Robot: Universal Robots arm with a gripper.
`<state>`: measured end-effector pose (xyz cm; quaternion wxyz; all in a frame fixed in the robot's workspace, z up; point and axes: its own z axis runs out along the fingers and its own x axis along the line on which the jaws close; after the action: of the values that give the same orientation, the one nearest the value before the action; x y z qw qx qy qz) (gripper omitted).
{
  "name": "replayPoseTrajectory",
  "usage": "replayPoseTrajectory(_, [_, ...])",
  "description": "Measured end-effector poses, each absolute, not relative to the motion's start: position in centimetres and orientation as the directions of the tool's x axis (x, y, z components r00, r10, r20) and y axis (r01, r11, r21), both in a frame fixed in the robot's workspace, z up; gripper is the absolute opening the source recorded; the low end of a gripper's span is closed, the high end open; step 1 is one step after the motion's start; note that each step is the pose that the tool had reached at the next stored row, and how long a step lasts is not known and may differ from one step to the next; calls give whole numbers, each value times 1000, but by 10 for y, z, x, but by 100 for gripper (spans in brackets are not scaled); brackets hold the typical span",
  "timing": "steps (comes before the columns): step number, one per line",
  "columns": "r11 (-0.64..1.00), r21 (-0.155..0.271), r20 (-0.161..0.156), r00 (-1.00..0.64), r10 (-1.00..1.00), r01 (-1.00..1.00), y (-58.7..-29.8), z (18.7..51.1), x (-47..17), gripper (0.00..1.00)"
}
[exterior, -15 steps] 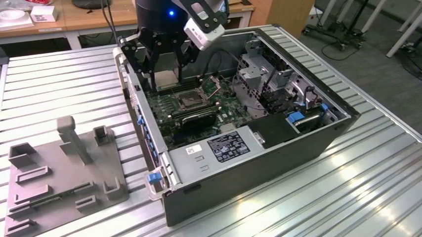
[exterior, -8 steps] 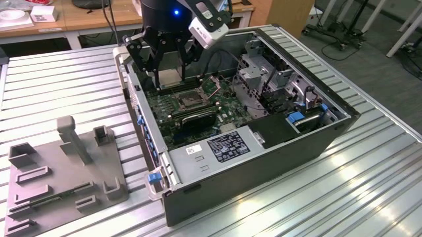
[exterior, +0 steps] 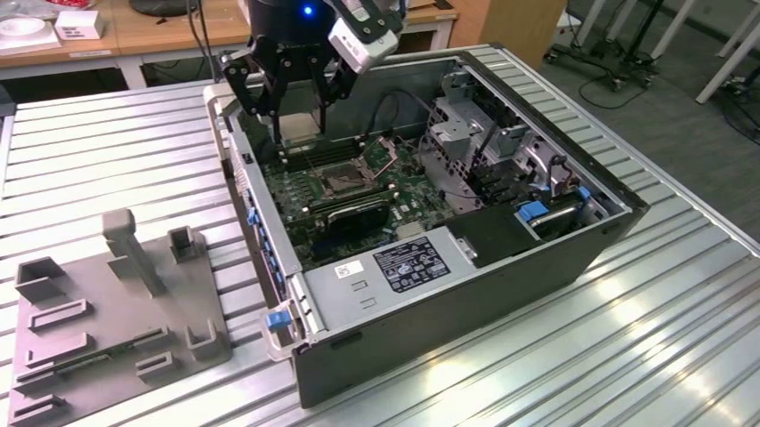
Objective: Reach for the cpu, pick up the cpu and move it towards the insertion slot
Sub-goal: 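Pick up the cpu and move it towards the insertion slot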
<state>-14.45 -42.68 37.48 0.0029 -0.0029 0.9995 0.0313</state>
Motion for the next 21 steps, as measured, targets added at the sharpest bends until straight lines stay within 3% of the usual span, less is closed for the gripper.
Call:
replayPoseTrajectory(6, [998, 62, -6, -1000, -6, -6, -408, 371, -135, 55])
replayPoseTrajectory(21, [998, 62, -6, -1000, -6, -6, -395, 365, -81, 55])
